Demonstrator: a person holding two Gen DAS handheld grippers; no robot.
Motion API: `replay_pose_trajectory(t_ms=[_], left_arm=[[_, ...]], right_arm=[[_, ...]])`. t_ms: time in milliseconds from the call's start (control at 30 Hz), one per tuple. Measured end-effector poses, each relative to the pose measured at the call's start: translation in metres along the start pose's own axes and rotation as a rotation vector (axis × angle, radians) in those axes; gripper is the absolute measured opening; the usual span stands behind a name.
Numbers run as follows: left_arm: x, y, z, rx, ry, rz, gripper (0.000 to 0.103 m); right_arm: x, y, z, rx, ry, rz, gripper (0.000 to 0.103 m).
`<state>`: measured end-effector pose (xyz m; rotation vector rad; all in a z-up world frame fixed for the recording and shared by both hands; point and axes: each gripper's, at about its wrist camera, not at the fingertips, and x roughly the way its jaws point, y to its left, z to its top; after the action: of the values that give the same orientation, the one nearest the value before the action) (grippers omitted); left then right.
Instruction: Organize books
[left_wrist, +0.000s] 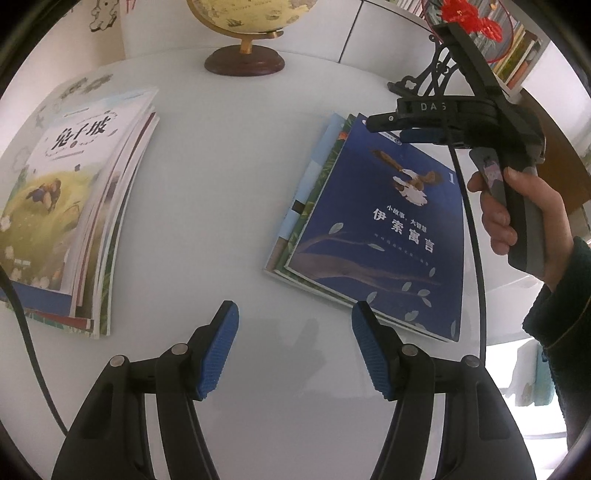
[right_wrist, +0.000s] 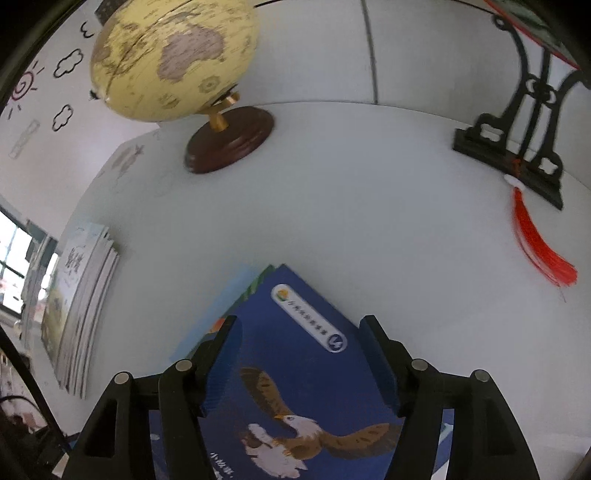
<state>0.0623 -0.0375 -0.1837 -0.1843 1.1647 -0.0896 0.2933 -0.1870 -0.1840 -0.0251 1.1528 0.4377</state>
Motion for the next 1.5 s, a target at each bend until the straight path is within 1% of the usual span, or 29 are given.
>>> replay_pose_trajectory(t_ms=[33,100,200,300,400,467,500,567,633,667,767,833,900,1033,1067,1167,1200,1267,1300,1333,1367,1433,1500], left_arm=[[0.0,0.0,0.0,0.002,0.001,0.001,0.062],[0.001,-0.001,0.001,0.004,0.003,0.003,0.062],[0.003,-0.001,0.005,0.008,0.0,0.001,0.062],[0.003,0.001,0.016,0.014,-0.018,-0.001,0.062],[0.005,0.005,0.03,-0.007,-0.031,-0.027,0.062],[0.01,0.006,0.041,-0.007,-0.032,-0.061,0.062],[0.015,0.006,0.046,0.0,-0.023,-0.099,0.062],[0.027,0.003,0.053,0.007,0.01,-0.15,0.062],[0.037,0.0,0.058,0.012,0.028,-0.18,0.062],[0.041,-0.002,0.059,0.014,0.039,-0.184,0.062],[0.044,-0.005,0.061,0.016,0.043,-0.211,0.062],[0.045,-0.007,0.062,0.015,0.053,-0.222,0.062],[0.043,-0.008,0.061,0.019,0.051,-0.219,0.062],[0.042,-0.01,0.063,0.044,0.056,-0.214,0.062],[0.041,-0.011,0.062,0.05,0.057,-0.226,0.062],[0.038,-0.014,0.063,0.057,0.064,-0.259,0.062],[0.037,-0.017,0.061,0.067,0.069,-0.289,0.062],[0.039,-0.021,0.057,0.065,0.117,-0.351,0.062],[0.039,-0.025,0.055,0.074,0.12,-0.353,0.062],[0.037,-0.029,0.053,0.099,0.103,-0.322,0.062],[0.034,-0.031,0.052,0.109,0.077,-0.284,0.062],[0.031,-0.02,0.055,0.058,0.05,-0.29,0.062],[0.03,-0.008,0.062,0.02,0.038,-0.29,0.062]], right_arm=[[0.0,0.003,-0.001,-0.007,0.006,0.014,0.065],[0.0,0.005,-0.002,-0.013,0.005,0.012,0.065],[-0.001,0.005,-0.005,0.007,0.002,0.031,0.065],[-0.007,0.006,-0.017,0.044,0.01,0.099,0.065],[-0.015,0.014,-0.04,0.03,-0.005,0.105,0.066],[-0.021,0.023,-0.055,0.011,0.006,0.097,0.065],[-0.024,0.024,-0.061,0.015,0.013,0.091,0.065],[-0.037,0.02,-0.078,0.082,0.014,0.082,0.065],[-0.051,0.004,-0.1,0.214,-0.006,0.067,0.065],[-0.056,-0.002,-0.11,0.264,-0.014,0.076,0.065],[-0.069,-0.012,-0.133,0.364,-0.028,0.053,0.065],[-0.071,-0.013,-0.141,0.394,-0.026,0.055,0.065],[-0.071,-0.014,-0.142,0.408,-0.023,0.052,0.065],[-0.066,-0.013,-0.141,0.425,-0.011,0.081,0.065],[-0.063,-0.012,-0.141,0.423,-0.003,0.092,0.065],[-0.059,-0.008,-0.141,0.415,0.008,0.073,0.065],[-0.059,-0.009,-0.141,0.417,0.006,0.07,0.065],[-0.06,-0.009,-0.141,0.424,0.002,0.078,0.066],[-0.061,-0.009,-0.142,0.424,0.005,0.087,0.065],[-0.059,-0.008,-0.142,0.422,0.014,0.101,0.065],[-0.059,-0.006,-0.141,0.41,0.018,0.093,0.065],[-0.062,-0.002,-0.141,0.382,0.011,0.071,0.065],[-0.064,-0.005,-0.142,0.399,0.003,0.077,0.065]])
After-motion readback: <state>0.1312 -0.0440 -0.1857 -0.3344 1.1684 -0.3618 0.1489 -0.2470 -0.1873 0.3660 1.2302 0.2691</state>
